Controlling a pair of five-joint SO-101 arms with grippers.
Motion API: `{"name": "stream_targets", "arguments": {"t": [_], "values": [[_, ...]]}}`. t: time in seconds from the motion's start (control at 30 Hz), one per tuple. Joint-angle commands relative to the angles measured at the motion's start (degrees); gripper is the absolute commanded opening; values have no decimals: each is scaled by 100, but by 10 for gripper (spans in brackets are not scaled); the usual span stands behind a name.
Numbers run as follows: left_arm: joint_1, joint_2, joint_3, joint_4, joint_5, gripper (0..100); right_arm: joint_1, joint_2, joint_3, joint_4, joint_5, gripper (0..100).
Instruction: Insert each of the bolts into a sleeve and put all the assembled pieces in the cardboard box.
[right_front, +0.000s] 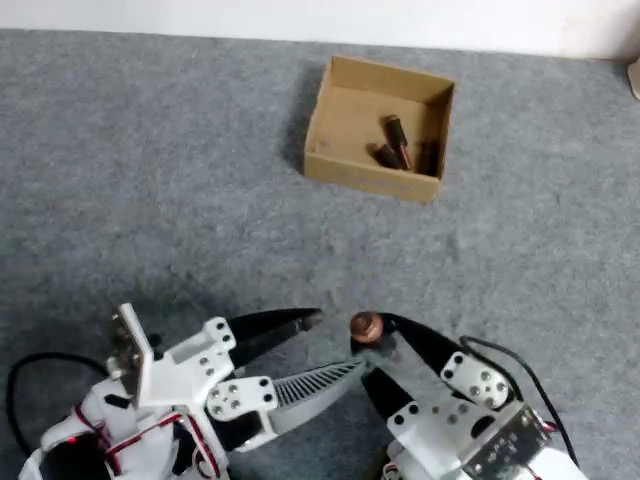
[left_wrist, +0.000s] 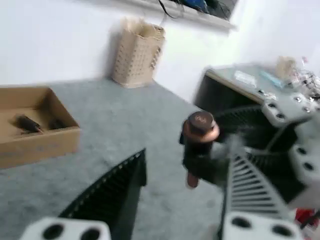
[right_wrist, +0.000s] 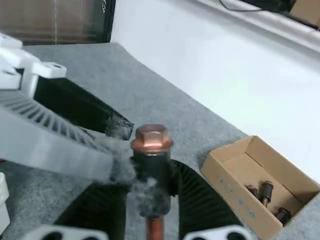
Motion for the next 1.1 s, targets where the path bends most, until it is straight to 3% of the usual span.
{"name": "stream_targets", "arguments": {"t": [0.0,0.23,0.53,0.67,0.73,0.8,0.9,1.07], "values": [[-4,-22,-277,255,-35,266,-13,13,-101,-224,-44,5],[-4,-31,-1051,545,-26,266,13,13,-101,-145,-44,5],[-145,-22,-1534,1477,-18,264,866,40,-22,-145,193,5],[-1059,-22,-1200,1547,-185,114,1156,84,505,-330,369,5],[-1675,-22,-1068,1538,-835,0,1402,286,857,-778,378,5],[-2316,-22,-892,1530,-1609,30,1648,699,1121,-1341,378,5],[-3363,-22,-444,905,-2391,4,1912,1780,1262,-2097,378,5],[-4778,-22,1042,-607,-2629,7,2255,4075,593,-3073,536,5]]}}
